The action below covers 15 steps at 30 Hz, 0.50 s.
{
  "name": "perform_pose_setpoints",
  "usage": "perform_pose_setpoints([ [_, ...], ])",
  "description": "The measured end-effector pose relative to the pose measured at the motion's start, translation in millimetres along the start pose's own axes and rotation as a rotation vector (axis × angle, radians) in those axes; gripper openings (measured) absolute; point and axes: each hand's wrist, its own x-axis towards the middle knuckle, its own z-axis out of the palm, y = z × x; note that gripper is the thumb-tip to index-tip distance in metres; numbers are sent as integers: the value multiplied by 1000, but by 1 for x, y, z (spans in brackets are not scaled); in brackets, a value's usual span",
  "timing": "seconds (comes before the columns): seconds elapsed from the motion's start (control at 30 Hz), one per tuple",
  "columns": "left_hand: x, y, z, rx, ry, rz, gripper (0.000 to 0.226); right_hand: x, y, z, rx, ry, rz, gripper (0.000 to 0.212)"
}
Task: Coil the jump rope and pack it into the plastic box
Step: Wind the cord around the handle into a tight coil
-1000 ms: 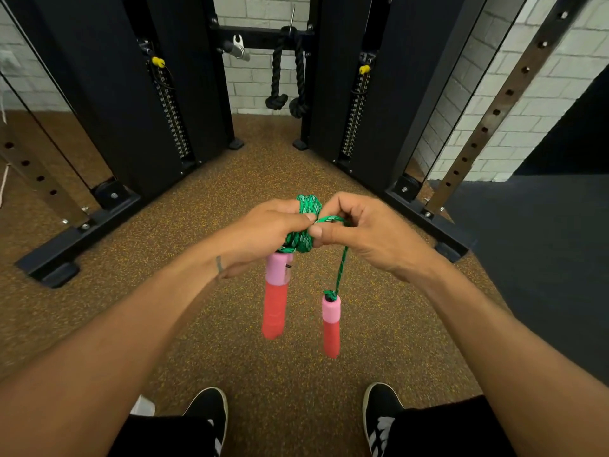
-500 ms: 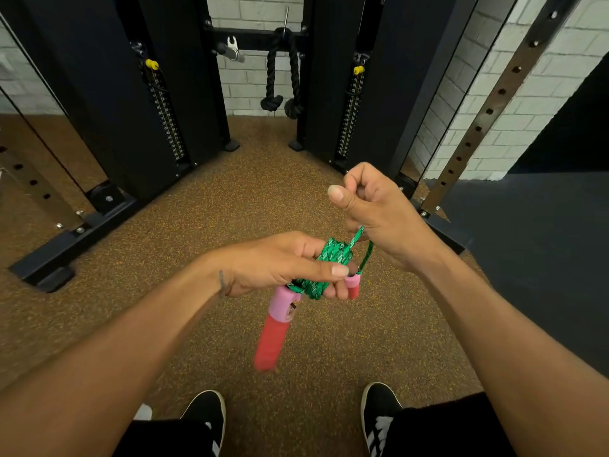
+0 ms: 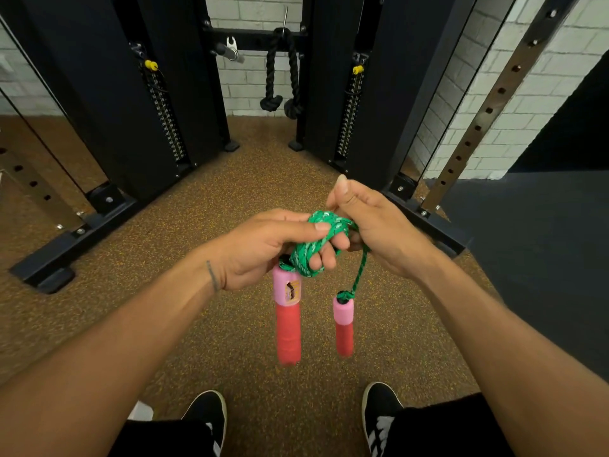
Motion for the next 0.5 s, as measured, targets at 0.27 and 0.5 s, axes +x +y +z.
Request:
perform_pose_setpoints([
  [0.27,-2,5,-7,-296,147,97,22,2,4,-4,14,-64,-36,36],
  [0.5,-1,6,-8,-417,161,125,23,3,11,2,-98,-85,57,28],
])
